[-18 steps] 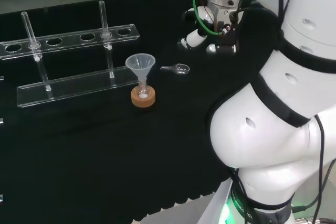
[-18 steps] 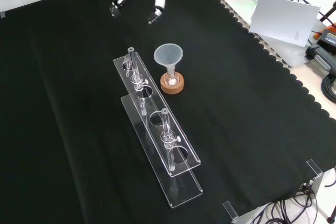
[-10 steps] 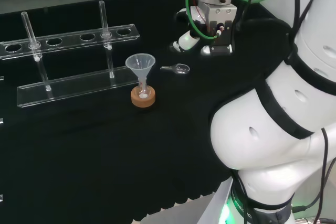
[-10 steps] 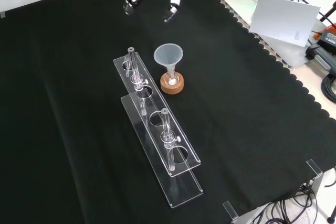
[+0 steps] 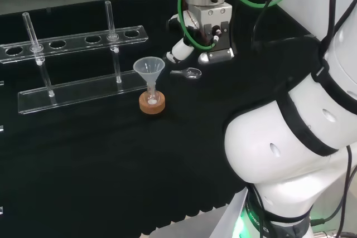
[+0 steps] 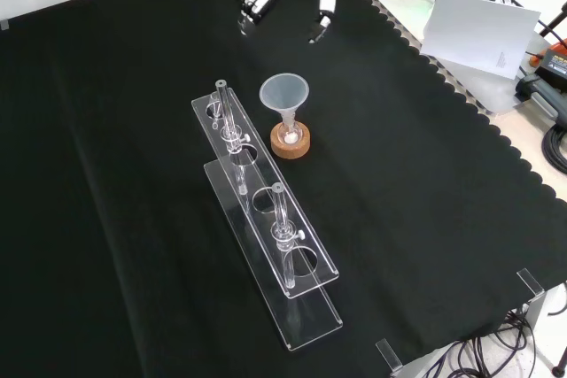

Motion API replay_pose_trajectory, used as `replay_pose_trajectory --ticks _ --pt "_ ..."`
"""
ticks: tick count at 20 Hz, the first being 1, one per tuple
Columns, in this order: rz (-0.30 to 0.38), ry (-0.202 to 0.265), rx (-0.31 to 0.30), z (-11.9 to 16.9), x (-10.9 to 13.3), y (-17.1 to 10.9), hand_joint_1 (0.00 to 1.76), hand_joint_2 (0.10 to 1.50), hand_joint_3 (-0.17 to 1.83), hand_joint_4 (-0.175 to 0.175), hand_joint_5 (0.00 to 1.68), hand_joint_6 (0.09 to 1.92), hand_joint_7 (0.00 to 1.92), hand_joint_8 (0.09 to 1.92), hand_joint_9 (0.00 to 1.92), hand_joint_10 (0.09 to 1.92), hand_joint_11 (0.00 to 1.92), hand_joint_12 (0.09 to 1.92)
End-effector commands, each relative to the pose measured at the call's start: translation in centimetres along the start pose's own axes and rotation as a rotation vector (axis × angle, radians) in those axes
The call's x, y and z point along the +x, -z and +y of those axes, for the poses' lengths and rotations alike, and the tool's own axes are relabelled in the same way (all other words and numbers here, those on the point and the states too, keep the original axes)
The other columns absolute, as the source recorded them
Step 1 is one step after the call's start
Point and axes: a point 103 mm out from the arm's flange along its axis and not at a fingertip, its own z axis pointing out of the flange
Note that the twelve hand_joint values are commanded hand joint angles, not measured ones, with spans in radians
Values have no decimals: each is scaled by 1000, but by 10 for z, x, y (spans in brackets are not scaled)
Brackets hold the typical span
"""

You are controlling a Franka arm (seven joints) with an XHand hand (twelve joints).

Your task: Remove the funnel from the round-bottom flask.

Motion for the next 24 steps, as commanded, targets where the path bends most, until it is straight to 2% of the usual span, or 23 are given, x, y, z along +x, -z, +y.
replay_pose_trajectory --ticks 1,5,9,15,18,21,24 --pt "-26 40 93 -4 29 6 685 612 485 -34 328 87 212 652 492 604 315 1381" --pt "-45 40 146 -1 39 8 619 624 405 -37 264 87 70 673 354 702 277 1427" --pt "-63 55 177 4 52 6 586 637 347 -38 219 87 13 689 283 764 267 1456" --pt "-84 76 203 12 65 1 574 652 304 -37 207 87 0 561 228 801 259 1463" --pt "-119 92 234 20 71 -6 575 661 278 -35 176 87 0 343 123 831 237 1472" --pt "-146 99 250 26 67 -8 575 669 252 -28 139 87 0 159 31 868 181 1502" --pt "-154 105 296 33 64 -14 573 671 232 -14 74 87 0 87 3 818 132 1527"
